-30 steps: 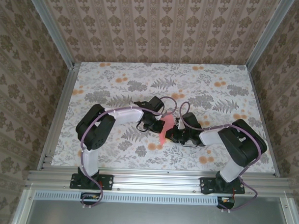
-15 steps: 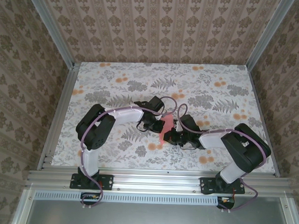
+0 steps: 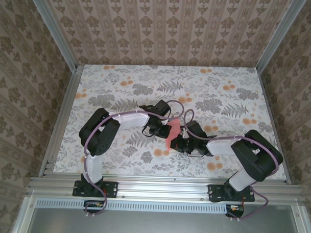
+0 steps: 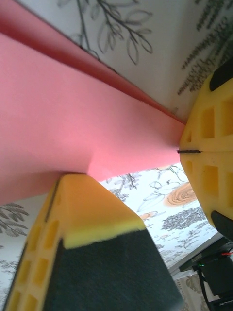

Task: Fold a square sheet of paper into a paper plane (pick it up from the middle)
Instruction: Third fold the triangle at the center of the table.

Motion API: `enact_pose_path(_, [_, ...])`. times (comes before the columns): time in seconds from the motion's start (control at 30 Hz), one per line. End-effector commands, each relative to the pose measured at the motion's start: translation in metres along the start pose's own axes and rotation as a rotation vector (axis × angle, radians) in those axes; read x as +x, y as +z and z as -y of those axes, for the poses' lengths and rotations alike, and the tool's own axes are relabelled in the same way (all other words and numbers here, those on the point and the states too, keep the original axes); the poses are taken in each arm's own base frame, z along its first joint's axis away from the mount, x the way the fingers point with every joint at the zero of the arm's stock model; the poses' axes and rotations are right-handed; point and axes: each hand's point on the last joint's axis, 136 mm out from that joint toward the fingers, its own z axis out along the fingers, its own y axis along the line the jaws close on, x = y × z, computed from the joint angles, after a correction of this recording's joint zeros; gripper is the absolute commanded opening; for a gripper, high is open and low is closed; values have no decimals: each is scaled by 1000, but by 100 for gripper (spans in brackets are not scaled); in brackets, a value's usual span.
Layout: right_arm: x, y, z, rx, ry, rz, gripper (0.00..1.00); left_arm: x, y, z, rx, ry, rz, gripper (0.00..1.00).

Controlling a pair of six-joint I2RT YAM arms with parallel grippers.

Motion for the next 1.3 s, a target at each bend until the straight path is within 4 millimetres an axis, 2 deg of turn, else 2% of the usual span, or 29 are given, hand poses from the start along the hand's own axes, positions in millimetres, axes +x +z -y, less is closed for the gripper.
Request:
enact_pose_path(0.0, [6, 1, 0, 31, -4, -10, 7, 7, 9, -18, -59, -19, -42, 0])
enact_pose_path(0.1, [10, 9, 11, 59, 17, -29, 7, 6, 9, -18, -54, -21, -42, 0])
enact_pose_path(0.27, [12, 9, 26, 133, 44, -25, 5, 7, 8, -19, -57, -24, -40, 0])
enact_pose_path(0.43, [10, 1, -1, 50, -12, -17, 5, 7, 8, -19, -56, -26, -41, 0])
enact_pose_path(0.53, [14, 5, -15, 0, -31, -51, 6, 6, 8, -18, -51, -27, -39, 0])
enact_pose_path(0.57, [15, 7, -14, 6, -31, -56, 6, 5, 8, -17, -50, -25, -38, 0])
enact_pose_path(0.73, [18, 15, 20, 153, 9, -70, 6, 5, 6, -17, -49, -23, -37, 0])
enact_pose_path(0.8, [18, 13, 23, 171, 10, -69, 6, 5, 6, -16, -48, -20, -39, 0])
enact_pose_path(0.87, [15, 9, 16, 167, -18, -70, 5, 6, 7, -17, -46, -20, -42, 0])
enact_pose_path(0.93, [8, 1, 3, 132, -55, -43, 6, 6, 6, -17, -47, -19, -43, 0])
enact_pose_path(1.03, [-15, -16, -13, 63, -60, 39, 7, 6, 6, -17, -49, -19, -43, 0])
enact_pose_path(1.13, [-43, -25, -7, 28, -12, 107, 7, 6, 7, -18, -52, -20, -42, 0])
enact_pose_path(1.27, [-62, -16, -7, -21, 12, 94, 6, 5, 6, -18, -55, -24, -41, 0])
